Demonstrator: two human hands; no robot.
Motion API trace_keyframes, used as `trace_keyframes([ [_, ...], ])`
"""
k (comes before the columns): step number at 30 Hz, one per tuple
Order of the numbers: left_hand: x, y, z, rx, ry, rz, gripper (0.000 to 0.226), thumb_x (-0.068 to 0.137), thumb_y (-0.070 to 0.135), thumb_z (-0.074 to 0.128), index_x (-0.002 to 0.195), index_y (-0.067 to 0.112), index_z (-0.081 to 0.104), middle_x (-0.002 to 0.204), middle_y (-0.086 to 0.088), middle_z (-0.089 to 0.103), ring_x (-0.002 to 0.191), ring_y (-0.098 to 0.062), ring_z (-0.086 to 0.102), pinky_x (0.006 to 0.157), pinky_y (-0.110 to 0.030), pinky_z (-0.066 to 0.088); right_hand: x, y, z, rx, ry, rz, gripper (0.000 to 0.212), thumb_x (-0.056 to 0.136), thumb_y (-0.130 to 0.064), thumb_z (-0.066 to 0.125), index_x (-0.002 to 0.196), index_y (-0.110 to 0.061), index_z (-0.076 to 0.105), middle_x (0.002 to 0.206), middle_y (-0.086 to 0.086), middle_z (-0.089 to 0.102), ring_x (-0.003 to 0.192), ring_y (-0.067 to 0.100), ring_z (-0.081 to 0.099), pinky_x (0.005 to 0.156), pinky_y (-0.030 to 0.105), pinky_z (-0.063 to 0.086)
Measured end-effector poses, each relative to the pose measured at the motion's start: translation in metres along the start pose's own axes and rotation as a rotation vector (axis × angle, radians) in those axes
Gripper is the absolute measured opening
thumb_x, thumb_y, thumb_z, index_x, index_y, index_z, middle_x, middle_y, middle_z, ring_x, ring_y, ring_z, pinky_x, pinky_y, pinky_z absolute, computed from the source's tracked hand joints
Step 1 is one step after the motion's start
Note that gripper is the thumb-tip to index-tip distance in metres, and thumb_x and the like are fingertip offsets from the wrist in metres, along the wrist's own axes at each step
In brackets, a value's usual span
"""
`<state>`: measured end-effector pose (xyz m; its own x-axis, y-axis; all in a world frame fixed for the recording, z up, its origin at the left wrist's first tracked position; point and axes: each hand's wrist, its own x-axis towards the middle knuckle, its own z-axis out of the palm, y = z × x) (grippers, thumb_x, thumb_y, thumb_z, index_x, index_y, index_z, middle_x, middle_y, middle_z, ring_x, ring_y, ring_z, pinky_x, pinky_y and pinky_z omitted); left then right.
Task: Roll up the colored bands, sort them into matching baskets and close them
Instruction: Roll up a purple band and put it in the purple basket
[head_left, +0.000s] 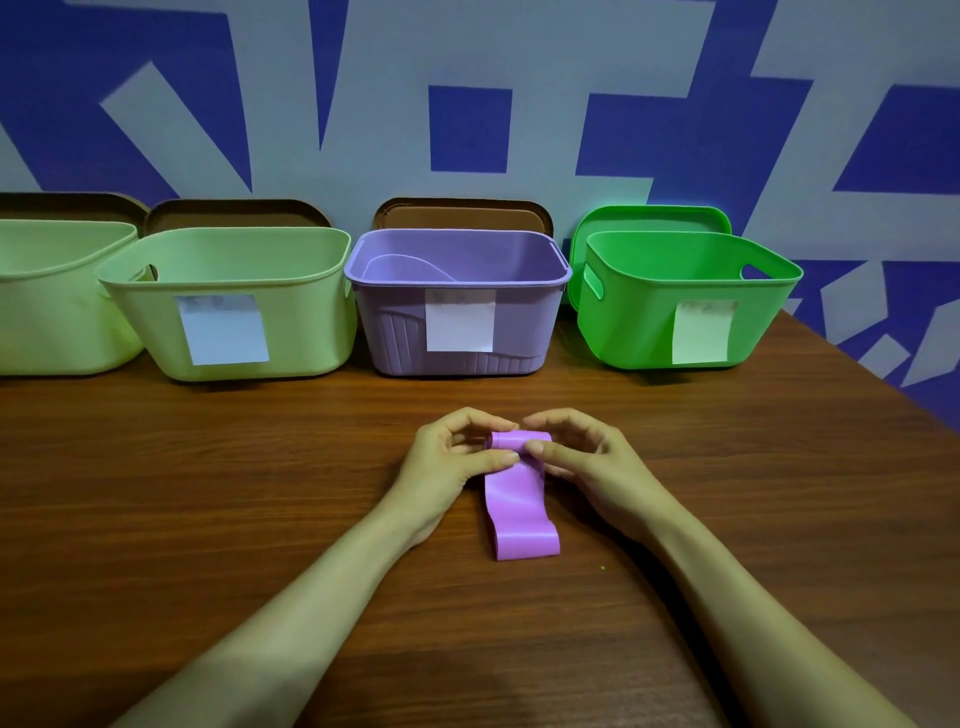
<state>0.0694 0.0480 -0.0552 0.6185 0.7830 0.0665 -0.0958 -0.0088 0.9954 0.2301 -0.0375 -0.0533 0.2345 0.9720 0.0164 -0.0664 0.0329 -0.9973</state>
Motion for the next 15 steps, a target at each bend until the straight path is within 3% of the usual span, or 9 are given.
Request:
trace_keyframes([
  [4,-0.0011,-0.0002,0.0006,0.019,0.007,-0.001,0.028,0.073,0.0,0.076,0.094,0.016,0.069,0.103,0.0,0.071,0.101,-0.02,0.067,0.082,-0.029,0.056,-0.0002,0.0002,0.0004,-0.028,-0.004,0.029,0.031,0.075,-0.022,0.071,0.104,-0.012,0.07,0.107,0.008,0.071,0.096,0.017,0.066,0.089,0.032,0.052],
  [8,0.0006,-0.0009,0.0019,0.006,0.023,-0.04,0.05,0.075,0.005,0.076,0.118,0.019,0.056,0.111,-0.003,0.066,0.098,-0.017,0.068,0.082,-0.03,0.056,0.0006,0.0006,0.0018,0.018,0.032,0.008,0.03,0.074,-0.019,0.07,0.102,-0.009,0.068,0.105,0.012,0.07,0.092,0.017,0.065,0.084,0.029,0.053],
  [12,0.0006,-0.0021,0.0072,0.185,-0.045,-0.061,0.038,0.077,0.012,0.076,0.111,0.014,0.061,0.102,-0.003,0.071,0.09,-0.014,0.07,0.077,-0.028,0.057,0.0003,-0.0019,0.0049,0.169,0.046,-0.024,0.029,0.073,-0.012,0.068,0.101,-0.007,0.066,0.101,0.009,0.071,0.093,0.019,0.068,0.08,0.028,0.057],
  [15,0.0019,-0.0046,0.0071,0.21,0.014,-0.052,0.035,0.071,0.012,0.081,0.101,0.011,0.065,0.094,-0.003,0.073,0.086,-0.018,0.07,0.075,-0.034,0.057,-0.0003,-0.0013,0.006,0.161,0.045,-0.03,0.03,0.07,-0.011,0.071,0.1,-0.009,0.067,0.1,0.011,0.072,0.093,0.02,0.069,0.08,0.028,0.057],
])
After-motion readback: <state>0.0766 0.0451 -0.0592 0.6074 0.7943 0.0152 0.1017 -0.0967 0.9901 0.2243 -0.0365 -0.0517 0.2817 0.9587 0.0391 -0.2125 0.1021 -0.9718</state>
